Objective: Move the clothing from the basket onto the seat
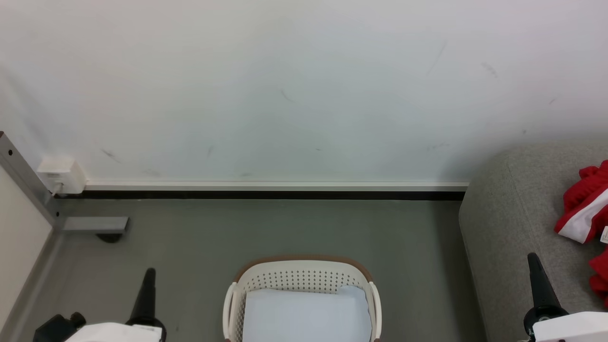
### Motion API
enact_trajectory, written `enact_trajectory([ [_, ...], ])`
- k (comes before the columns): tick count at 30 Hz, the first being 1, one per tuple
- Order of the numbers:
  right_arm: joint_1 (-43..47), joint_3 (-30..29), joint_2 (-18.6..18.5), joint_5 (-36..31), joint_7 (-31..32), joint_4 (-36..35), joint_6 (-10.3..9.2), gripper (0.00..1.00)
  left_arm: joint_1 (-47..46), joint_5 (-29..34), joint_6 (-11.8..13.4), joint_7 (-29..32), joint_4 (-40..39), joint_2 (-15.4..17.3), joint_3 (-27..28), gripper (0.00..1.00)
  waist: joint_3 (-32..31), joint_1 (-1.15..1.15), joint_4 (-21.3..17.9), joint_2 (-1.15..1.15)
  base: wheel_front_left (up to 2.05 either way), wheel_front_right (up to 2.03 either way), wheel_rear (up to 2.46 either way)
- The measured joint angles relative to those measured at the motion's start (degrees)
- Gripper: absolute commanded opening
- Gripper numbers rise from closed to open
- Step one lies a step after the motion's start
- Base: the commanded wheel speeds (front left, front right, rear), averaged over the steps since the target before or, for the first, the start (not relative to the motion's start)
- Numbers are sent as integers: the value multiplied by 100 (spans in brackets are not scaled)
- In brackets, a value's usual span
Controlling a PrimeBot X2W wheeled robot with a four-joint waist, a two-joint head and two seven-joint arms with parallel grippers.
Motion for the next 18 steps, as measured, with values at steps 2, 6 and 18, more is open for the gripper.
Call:
enact_trajectory([
  [2, -1, -25, 10, 103, 43, 0, 0, 0, -7, -148, -1, 27, -18, -3, 12, 0, 3, 0, 2, 0, 0, 0, 0],
  [6, -4, -76, 38, 281, 99, -2, 0, 0, -14, -366, -11, 97, -46, -7, 33, 0, 9, 0, 7, 0, 0, 0, 0],
  [18, -14, -243, 135, 828, 275, -7, 0, 0, -26, -1049, -33, 263, -99, -35, 76, 0, 27, 0, 21, 0, 0, 0, 0],
])
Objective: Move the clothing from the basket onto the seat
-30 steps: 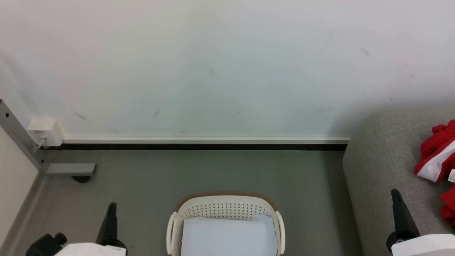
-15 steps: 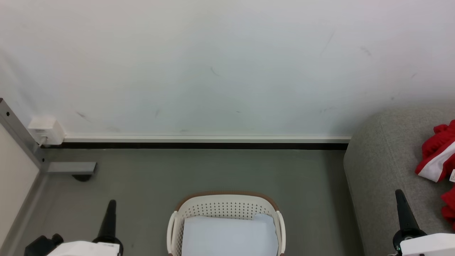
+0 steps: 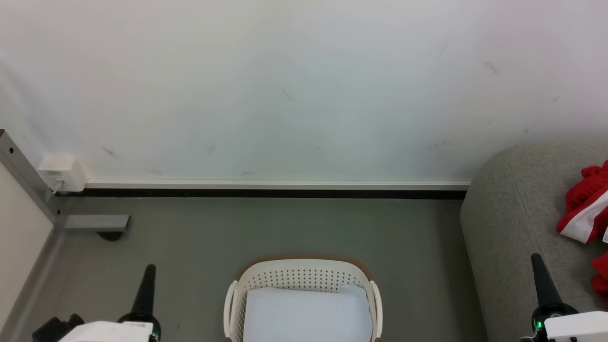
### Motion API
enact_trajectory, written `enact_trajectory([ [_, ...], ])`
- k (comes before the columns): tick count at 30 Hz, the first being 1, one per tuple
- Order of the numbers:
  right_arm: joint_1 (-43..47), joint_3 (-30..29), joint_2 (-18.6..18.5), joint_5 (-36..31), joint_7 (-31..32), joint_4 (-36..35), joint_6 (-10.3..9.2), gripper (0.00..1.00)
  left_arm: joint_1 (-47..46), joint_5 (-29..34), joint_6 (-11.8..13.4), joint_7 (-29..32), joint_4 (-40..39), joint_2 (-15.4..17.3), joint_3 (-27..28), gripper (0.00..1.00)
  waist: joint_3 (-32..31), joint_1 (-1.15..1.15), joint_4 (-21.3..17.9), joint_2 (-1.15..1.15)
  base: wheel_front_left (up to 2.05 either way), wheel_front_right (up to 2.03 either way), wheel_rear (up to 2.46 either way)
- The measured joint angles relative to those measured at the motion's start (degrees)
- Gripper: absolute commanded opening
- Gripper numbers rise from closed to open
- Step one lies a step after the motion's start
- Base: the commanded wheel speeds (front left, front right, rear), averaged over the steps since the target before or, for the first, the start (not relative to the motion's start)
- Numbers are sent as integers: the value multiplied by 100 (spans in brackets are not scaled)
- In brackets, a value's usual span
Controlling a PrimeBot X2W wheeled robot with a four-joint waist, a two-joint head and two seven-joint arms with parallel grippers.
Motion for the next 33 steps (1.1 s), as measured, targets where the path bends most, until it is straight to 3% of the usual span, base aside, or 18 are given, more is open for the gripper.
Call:
enact_trajectory([
  [33, -20, -383, 176, 1184, 426, -20, 0, 0, -42, -1522, -49, 420, -153, -43, 100, 0, 50, 0, 39, 0, 0, 0, 0],
])
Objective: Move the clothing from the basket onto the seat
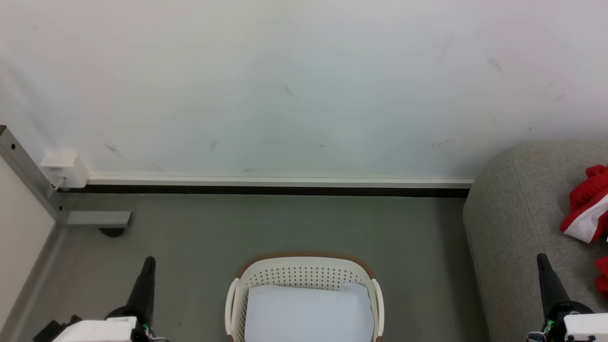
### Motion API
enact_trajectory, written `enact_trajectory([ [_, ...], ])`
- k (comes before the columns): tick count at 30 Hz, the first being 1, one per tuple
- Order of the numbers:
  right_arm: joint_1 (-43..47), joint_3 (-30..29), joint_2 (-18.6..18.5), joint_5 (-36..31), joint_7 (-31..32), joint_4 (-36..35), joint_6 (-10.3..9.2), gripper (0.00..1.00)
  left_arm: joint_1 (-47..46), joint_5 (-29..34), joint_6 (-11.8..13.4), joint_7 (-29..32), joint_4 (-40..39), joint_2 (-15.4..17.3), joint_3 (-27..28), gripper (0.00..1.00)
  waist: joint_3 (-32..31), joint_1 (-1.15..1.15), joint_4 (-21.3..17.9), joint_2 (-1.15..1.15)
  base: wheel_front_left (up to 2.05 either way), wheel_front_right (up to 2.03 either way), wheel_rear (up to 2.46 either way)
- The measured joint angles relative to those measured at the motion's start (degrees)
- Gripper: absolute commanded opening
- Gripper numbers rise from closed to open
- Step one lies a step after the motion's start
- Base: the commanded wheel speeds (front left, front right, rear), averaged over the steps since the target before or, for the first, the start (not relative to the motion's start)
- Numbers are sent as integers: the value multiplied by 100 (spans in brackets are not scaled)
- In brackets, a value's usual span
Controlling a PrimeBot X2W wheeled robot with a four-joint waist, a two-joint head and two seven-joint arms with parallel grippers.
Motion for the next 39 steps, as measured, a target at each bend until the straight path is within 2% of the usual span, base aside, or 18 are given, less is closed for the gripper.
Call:
enact_trajectory([
  [18, -7, -174, 66, 561, 193, -8, 0, 0, -15, -681, -21, 174, -54, -11, 52, 0, 26, 0, 21, 0, 0, 0, 0],
  [39, -9, -183, 74, 568, 194, -9, 0, 0, -16, -684, -26, 174, -56, -12, 53, 0, 27, 0, 21, 0, 0, 0, 0],
])
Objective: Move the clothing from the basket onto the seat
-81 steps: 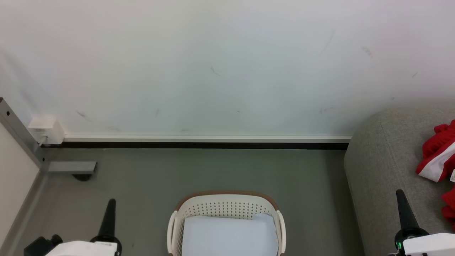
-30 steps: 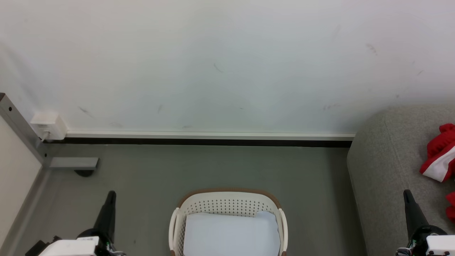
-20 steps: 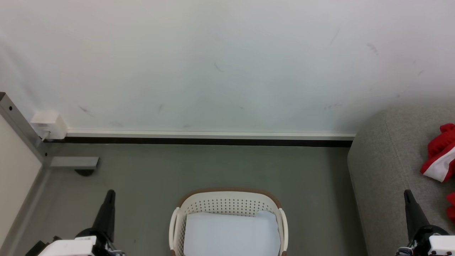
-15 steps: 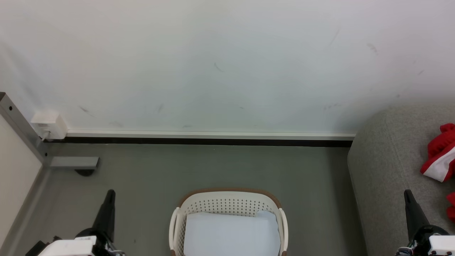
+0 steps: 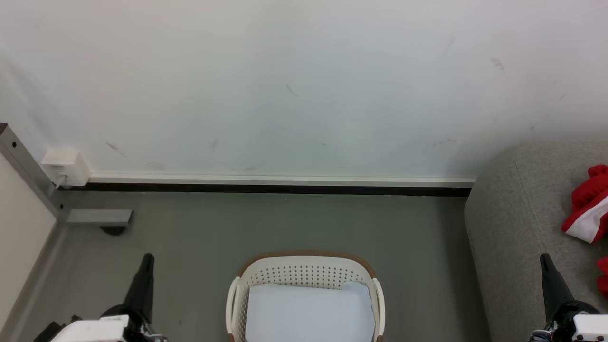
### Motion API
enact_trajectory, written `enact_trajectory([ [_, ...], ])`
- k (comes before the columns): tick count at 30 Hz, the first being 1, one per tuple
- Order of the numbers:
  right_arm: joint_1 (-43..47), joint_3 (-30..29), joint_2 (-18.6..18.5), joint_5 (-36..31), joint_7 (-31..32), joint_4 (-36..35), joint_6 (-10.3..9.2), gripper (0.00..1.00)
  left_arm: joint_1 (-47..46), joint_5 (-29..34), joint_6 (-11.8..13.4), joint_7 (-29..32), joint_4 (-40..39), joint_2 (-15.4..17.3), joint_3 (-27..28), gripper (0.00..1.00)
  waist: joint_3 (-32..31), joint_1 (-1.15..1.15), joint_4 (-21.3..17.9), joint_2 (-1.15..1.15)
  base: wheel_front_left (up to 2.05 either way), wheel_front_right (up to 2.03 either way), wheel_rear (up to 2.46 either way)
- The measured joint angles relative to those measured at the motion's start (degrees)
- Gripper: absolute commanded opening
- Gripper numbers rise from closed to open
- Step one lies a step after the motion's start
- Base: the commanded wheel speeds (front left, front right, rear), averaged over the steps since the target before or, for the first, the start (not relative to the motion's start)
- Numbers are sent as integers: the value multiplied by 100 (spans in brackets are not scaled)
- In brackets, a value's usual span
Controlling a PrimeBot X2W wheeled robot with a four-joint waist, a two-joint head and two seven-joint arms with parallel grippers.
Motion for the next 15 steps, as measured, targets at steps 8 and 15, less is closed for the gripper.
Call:
enact_trajectory([
  [8, 0, -2, 2, 0, 0, 0, 0, 0, 0, 0, 0, 0, 0, 0, 0, 0, 0, 0, 0, 0, 0, 0, 0],
  [15, 0, -4, 3, 0, 0, 0, 0, 0, -1, 0, 0, 0, 0, 0, 0, 0, 0, 0, 0, 0, 0, 0, 0],
])
